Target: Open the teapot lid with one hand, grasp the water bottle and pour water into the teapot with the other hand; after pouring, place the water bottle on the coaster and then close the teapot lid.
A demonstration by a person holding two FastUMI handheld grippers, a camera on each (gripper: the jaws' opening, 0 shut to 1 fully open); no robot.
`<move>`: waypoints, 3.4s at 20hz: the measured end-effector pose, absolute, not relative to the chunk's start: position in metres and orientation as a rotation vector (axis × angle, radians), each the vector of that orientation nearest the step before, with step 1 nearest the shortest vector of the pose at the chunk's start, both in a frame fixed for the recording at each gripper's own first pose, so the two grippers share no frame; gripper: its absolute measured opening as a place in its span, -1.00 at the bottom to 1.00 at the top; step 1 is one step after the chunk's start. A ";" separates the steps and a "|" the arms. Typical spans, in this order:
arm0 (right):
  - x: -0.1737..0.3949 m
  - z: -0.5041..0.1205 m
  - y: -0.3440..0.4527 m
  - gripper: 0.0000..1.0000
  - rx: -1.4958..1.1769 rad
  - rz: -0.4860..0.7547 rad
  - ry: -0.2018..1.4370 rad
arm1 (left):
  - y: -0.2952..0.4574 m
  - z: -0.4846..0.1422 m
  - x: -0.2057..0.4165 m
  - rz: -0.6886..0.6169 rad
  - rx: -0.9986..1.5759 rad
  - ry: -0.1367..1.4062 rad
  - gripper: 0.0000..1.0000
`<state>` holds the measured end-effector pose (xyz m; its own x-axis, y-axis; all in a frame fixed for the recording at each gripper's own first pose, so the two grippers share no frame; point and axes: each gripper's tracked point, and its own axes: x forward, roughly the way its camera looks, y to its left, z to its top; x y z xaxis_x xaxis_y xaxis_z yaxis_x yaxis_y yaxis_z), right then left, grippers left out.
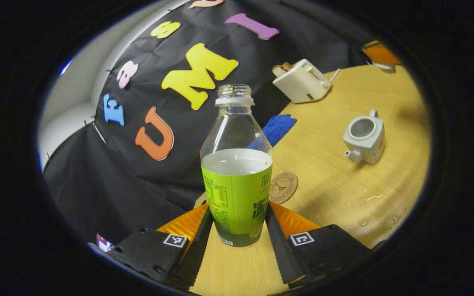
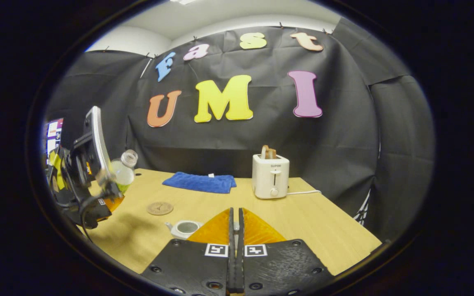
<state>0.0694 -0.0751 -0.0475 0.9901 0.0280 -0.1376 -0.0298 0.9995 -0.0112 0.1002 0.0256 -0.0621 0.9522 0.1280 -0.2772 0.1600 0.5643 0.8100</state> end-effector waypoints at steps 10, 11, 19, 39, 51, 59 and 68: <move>0.066 -0.063 -0.091 -1.00 0.012 0.047 0.166 | 0.009 -0.076 0.110 -0.159 1.455 0.398 0.48; 0.065 -0.063 -0.093 -1.00 0.013 0.045 0.166 | 0.011 -0.073 0.114 -0.154 1.499 0.406 0.48; 0.056 -0.068 -0.115 -1.00 0.033 0.014 0.166 | -0.011 -0.067 0.121 -0.200 1.703 0.386 0.48; 0.046 -0.073 -0.133 -1.00 0.052 0.017 0.160 | -0.036 -0.037 0.133 -0.142 2.049 0.306 0.48; 0.041 -0.070 -0.140 -1.00 0.062 0.014 0.147 | -0.040 -0.023 0.135 -0.101 2.152 0.308 0.48; 0.039 -0.070 -0.143 -1.00 0.068 0.016 0.143 | -0.043 -0.015 0.135 -0.083 2.220 0.300 0.48; 0.037 -0.070 -0.146 -1.00 0.074 0.015 0.140 | -0.053 -0.009 0.137 -0.069 2.268 0.272 0.48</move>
<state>0.0374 -0.1459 -0.0696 0.9901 0.0201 -0.1388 -0.0098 0.9972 0.0746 0.1371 -0.0529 -0.0091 0.9751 0.1725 -0.1392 0.2179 -0.6318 0.7439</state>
